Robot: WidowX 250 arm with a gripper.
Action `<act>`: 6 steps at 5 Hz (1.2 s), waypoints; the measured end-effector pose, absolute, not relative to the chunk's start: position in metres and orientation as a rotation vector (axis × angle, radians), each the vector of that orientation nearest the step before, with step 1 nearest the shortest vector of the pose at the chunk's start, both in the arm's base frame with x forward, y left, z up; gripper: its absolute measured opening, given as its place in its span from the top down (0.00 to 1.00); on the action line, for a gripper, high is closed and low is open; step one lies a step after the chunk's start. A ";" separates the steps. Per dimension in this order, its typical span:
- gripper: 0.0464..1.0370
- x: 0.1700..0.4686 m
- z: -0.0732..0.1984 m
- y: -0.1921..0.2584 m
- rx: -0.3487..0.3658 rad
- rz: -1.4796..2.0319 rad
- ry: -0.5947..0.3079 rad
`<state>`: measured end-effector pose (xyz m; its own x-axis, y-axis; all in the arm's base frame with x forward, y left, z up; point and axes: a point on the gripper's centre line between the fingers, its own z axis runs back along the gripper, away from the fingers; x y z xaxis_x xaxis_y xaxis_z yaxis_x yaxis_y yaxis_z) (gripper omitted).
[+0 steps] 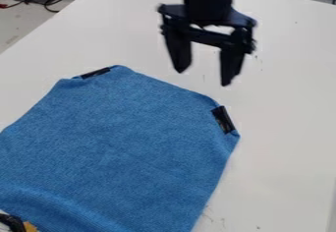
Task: Fold the cloth from top right to the middle
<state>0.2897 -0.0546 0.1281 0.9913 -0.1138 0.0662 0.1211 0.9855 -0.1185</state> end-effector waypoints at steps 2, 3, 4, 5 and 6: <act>0.04 0.357 0.082 -0.060 0.029 -0.182 -0.106; 0.04 0.369 0.064 -0.055 0.082 -0.175 -0.170; 0.04 0.356 0.040 -0.049 0.100 -0.138 -0.173; 0.04 0.340 0.035 -0.057 0.092 -0.124 -0.164; 0.04 0.344 0.034 -0.068 0.082 -0.121 -0.203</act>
<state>0.3439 -0.0675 0.0343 0.9721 -0.1283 0.1961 0.1118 0.9893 0.0935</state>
